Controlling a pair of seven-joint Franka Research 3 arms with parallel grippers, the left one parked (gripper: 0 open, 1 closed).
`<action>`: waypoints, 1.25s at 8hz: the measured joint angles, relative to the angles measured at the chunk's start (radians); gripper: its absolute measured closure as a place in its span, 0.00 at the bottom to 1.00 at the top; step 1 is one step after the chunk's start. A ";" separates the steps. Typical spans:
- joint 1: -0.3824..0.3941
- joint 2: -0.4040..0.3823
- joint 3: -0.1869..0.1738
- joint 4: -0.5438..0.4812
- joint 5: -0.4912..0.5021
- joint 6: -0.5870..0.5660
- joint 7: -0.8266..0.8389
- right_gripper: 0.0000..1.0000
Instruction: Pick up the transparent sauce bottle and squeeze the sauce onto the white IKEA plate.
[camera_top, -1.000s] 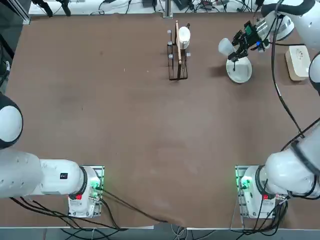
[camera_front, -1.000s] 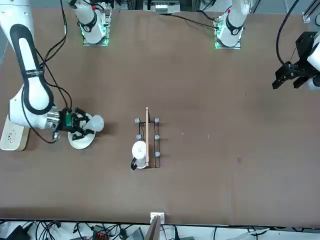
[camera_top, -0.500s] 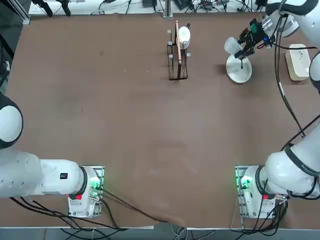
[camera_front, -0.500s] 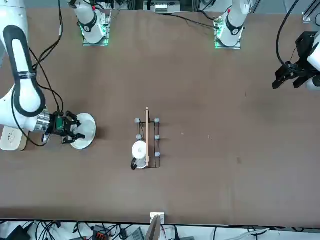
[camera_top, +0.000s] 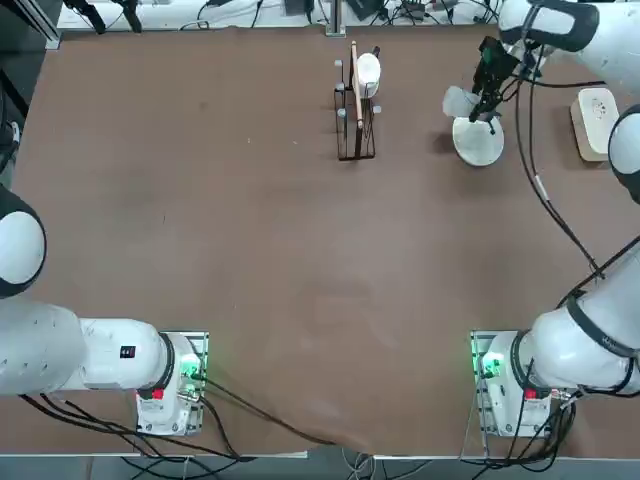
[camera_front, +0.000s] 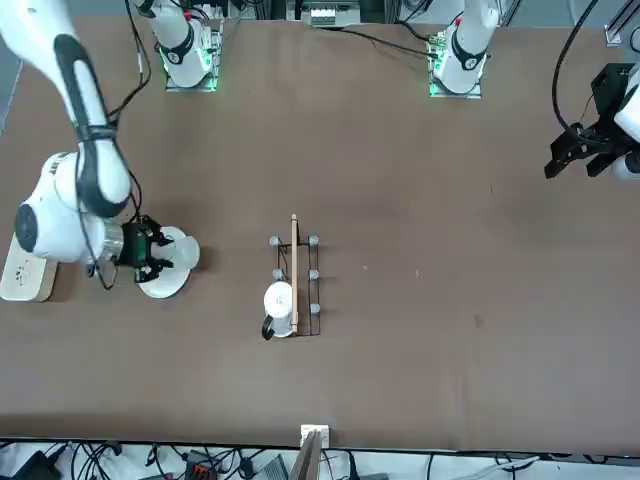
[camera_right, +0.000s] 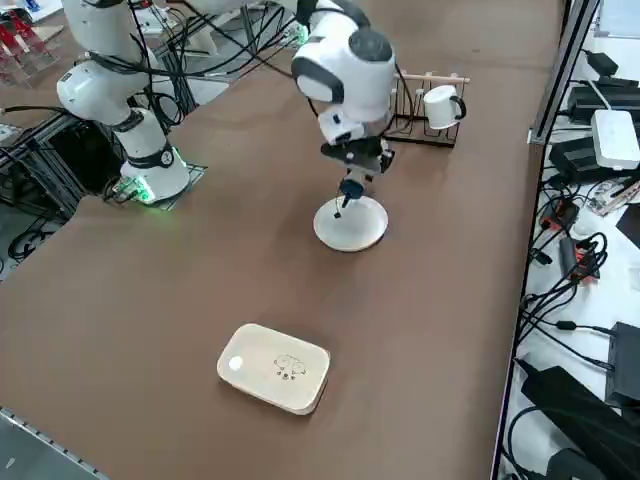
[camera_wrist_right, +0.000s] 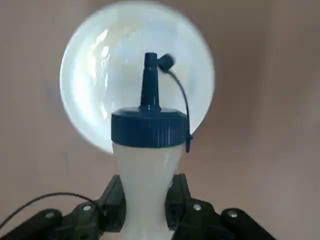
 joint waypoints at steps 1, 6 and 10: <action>0.028 -0.020 0.001 0.009 -0.120 -0.058 0.112 0.59; 0.206 -0.045 0.005 0.078 -0.596 -0.431 0.434 0.59; 0.295 -0.014 0.005 0.077 -0.866 -0.689 0.495 0.59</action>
